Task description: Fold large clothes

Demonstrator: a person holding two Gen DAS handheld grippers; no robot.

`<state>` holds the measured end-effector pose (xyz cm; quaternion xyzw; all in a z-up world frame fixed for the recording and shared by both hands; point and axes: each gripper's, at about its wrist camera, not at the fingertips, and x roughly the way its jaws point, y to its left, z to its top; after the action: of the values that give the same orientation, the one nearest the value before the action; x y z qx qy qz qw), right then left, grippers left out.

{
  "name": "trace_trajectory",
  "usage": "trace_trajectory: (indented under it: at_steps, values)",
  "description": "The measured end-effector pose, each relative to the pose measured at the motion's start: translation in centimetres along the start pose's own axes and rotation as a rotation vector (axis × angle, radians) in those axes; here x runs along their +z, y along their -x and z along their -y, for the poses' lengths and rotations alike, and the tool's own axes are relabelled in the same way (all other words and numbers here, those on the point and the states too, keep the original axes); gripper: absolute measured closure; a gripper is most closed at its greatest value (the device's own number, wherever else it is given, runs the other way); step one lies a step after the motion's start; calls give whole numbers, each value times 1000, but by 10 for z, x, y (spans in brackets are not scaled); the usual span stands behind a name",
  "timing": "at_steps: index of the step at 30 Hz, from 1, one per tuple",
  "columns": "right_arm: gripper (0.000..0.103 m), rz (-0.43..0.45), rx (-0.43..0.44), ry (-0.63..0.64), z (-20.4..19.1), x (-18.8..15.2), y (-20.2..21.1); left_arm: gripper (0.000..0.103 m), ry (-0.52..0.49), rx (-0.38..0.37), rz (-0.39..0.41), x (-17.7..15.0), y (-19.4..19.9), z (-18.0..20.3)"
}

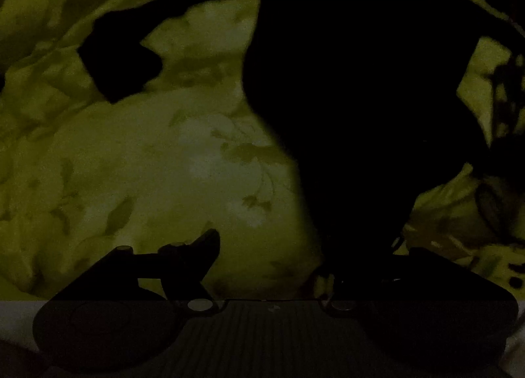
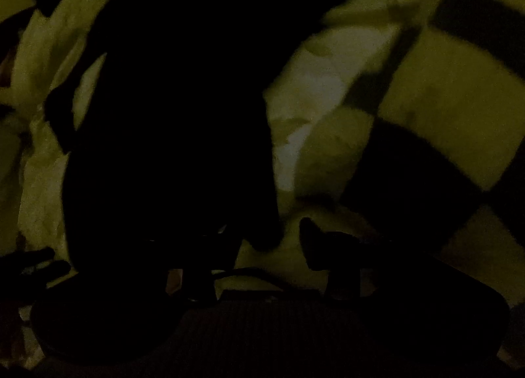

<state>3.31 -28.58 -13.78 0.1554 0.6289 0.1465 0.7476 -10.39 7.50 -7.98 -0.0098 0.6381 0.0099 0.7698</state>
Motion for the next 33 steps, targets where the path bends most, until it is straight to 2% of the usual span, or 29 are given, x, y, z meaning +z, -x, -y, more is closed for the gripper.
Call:
trace_trajectory:
  at_steps: [1, 2, 4, 8, 9, 12, 15, 17, 19, 23, 28, 32, 33]
  values:
    - [79, 1, 25, -19, 3, -1, 1, 0, -10, 15, -22, 3, -6, 3]
    - [93, -1, 64, -30, 4, -3, 3, 0, -13, 22, -36, 4, -9, 4]
    - [93, 19, 100, -19, 4, -8, 17, 0, -6, 12, -40, 8, -9, 2]
    - [93, 71, 205, 17, 10, -33, 76, 0, 48, -10, -19, 8, 0, -12]
    - [93, 71, 205, 31, 15, -43, 90, 0, 69, -10, -19, 8, 0, -16]
    - [93, 35, 116, 46, 41, -74, 108, 0, 117, -13, -20, 6, -5, -26]
    - [93, 22, 8, -58, 85, -94, 97, 0, 133, -6, -31, 4, -14, -26]
    - [94, 26, -52, -107, 100, -98, 88, 0, 102, 3, -24, 5, -18, -19]
    - [93, 30, -54, -134, 103, -99, 83, 0, 65, 22, -1, 6, -21, -11]
    - [93, 7, -121, -26, 92, -94, 78, 0, 65, 11, 65, 16, -28, -2]
    - [93, -16, -110, -114, 106, -92, 73, 0, 144, -32, 99, 37, -44, 15]
    - [93, -28, -99, -130, 115, -94, 77, 0, 152, 2, 63, 52, -61, 35]
    - [93, -27, -97, -139, 117, -94, 77, 0, 157, -11, 75, 55, -61, 38]
